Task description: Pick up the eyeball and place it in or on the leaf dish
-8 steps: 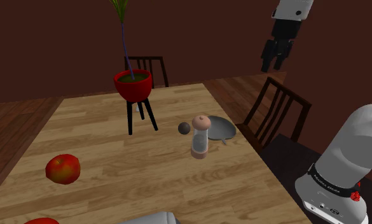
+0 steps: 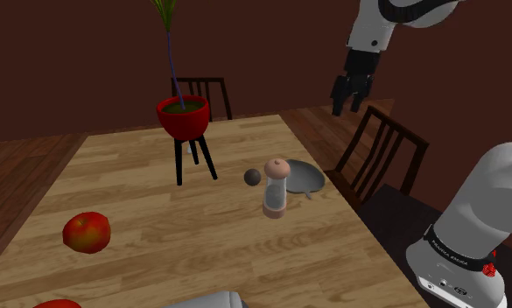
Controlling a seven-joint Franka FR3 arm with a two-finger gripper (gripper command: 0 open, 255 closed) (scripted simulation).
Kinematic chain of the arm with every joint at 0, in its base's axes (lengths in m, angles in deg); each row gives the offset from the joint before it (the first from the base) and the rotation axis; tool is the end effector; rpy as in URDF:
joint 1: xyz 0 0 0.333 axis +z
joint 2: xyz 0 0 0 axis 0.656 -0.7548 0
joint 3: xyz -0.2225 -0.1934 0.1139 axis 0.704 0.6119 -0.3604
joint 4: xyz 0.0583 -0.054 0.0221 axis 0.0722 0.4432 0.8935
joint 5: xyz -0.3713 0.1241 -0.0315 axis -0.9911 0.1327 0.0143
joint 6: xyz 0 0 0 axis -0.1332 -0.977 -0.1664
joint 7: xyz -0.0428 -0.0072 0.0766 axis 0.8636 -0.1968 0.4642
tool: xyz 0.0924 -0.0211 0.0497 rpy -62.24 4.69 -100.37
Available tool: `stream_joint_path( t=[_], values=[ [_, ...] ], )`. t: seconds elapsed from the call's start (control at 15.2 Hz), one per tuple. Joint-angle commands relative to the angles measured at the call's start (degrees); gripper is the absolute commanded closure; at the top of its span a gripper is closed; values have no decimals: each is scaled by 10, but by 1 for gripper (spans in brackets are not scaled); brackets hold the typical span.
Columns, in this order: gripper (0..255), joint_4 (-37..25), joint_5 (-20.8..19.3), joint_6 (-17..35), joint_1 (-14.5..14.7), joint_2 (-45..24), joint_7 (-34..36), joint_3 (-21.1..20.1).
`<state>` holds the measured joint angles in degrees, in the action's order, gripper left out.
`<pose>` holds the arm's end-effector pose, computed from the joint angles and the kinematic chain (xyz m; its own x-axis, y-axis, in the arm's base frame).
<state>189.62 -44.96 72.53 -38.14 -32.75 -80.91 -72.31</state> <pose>0.3598 0.0243 0.5315 0.9982 -0.0558 -0.0212 -0.0584 -0.9856 -0.1587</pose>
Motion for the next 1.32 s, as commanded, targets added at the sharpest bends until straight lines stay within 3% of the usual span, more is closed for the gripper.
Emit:
stream_joint_path(
  t=[0.0,0.59,1.25],
  values=[
    [0,7,13,38,7,-30,5,-8],
    [0,-12,68,179,42,-188,26,-46],
    [0,-106,113,296,77,-392,43,-82]
  ],
)
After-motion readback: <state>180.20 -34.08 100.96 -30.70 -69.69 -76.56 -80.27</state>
